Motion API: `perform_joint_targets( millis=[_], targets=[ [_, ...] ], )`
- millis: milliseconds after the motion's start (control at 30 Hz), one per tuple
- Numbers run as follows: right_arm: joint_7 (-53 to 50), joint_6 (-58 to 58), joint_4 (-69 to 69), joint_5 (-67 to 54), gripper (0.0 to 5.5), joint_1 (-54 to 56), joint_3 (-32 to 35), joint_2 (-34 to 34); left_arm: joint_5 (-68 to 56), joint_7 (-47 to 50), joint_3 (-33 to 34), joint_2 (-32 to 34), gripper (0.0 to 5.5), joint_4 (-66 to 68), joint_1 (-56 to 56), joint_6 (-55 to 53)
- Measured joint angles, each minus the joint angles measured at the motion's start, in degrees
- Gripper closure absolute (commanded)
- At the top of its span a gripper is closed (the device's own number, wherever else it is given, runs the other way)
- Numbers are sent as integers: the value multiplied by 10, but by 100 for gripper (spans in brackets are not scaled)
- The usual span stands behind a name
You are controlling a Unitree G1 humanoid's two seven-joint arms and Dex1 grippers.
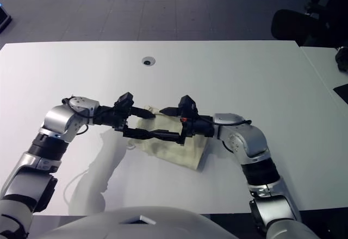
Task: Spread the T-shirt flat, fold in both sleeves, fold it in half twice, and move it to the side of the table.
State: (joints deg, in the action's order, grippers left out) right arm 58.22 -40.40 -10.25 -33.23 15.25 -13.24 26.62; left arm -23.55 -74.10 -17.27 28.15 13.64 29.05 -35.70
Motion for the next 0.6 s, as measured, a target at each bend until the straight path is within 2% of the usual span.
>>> perform_joint_targets(
  millis=[100, 233, 367, 500, 600],
  targets=[
    [7, -1, -1, -4, 12, 0, 0, 2, 12, 27, 3, -33, 10, 37, 20, 20],
    [10, 1, -2, 3, 12, 0, -4, 4, 16, 37, 7, -45, 10, 45, 24, 31],
    [-17, 25, 54, 45, 12, -1, -10, -3, 24, 56, 18, -46, 10, 56, 23, 35],
    [-10, 59, 79, 82, 12, -2, -39, -5, -26, 65, 96, -43, 10, 60, 28, 2],
    [-3, 114, 114, 128, 12, -1, -65, -2, -97, 99, 207, -39, 10, 83, 78, -30]
  ],
)
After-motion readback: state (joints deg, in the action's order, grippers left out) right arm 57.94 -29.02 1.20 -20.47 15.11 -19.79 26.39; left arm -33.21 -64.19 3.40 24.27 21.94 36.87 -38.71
